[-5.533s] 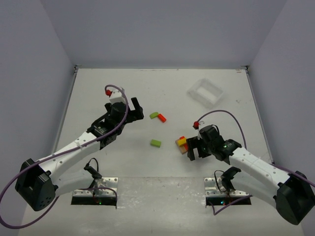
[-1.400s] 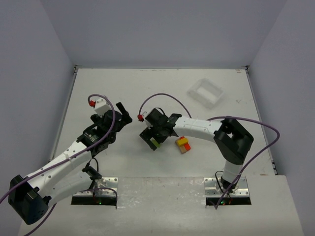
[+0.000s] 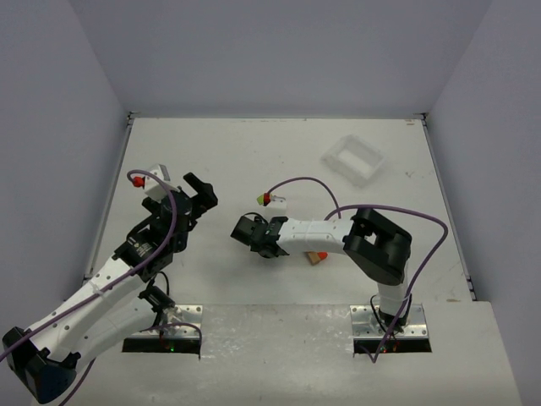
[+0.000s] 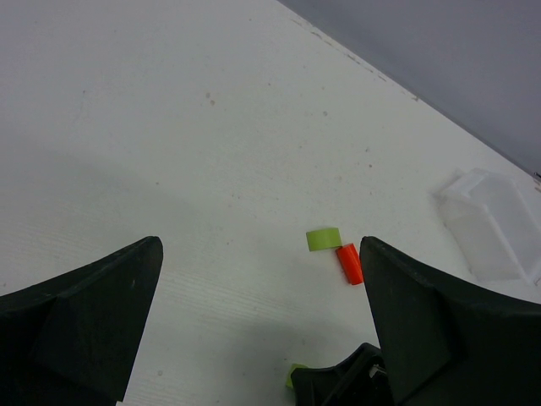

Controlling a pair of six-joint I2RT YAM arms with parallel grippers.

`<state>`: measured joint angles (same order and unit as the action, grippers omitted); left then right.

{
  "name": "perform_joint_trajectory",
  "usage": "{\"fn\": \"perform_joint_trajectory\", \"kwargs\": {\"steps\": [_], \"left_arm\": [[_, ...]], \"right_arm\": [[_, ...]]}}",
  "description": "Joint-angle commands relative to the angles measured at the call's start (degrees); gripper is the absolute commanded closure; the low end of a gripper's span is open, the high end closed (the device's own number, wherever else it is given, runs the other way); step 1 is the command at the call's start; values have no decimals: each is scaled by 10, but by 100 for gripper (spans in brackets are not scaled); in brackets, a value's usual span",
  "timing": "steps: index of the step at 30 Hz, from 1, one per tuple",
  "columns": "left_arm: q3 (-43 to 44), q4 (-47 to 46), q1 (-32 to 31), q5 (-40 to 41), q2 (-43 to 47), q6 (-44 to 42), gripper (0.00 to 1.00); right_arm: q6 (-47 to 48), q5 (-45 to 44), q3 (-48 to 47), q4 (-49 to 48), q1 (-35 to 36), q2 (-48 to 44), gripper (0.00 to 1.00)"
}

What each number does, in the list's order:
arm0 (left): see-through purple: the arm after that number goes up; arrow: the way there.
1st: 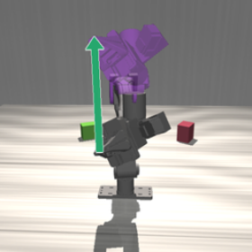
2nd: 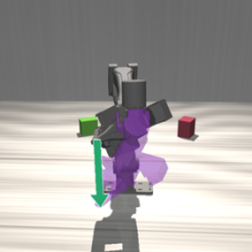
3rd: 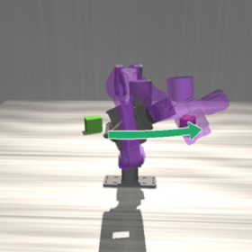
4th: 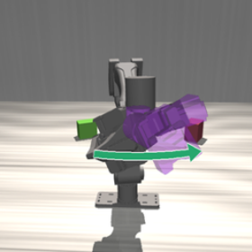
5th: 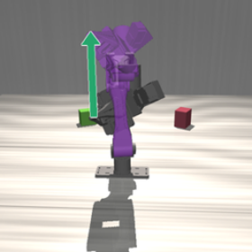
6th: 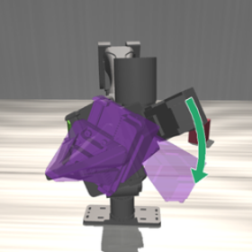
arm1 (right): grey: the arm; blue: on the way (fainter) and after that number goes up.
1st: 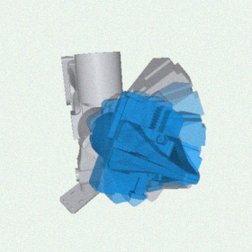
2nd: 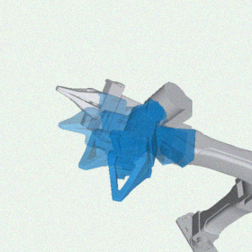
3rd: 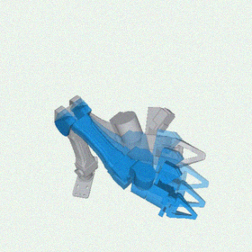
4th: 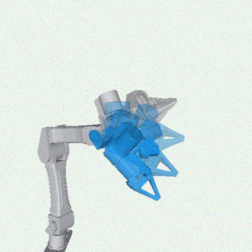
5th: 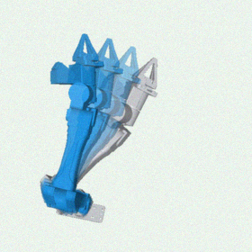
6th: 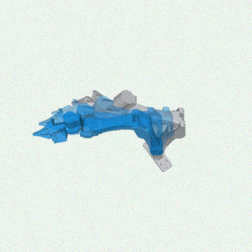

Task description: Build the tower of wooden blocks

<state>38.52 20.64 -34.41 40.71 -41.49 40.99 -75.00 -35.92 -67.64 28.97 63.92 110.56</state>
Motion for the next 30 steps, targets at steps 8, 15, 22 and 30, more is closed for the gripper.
{"fn": "perform_joint_trajectory", "kwargs": {"steps": [8,15,22,30], "left_arm": [[-8,-28,6,-7,10,-3,0],[-8,-39,5,-14,-5,-12,0],[-7,-44,6,-15,-17,-16,0],[-8,-46,5,-9,-15,-21,0]], "right_arm": [[184,-25,7,-66,16,-74,72],[358,22,102,-33,14,-240,71],[422,47,253,-20,-4,-425,69],[494,145,313,-35,-88,-477,69]]}}
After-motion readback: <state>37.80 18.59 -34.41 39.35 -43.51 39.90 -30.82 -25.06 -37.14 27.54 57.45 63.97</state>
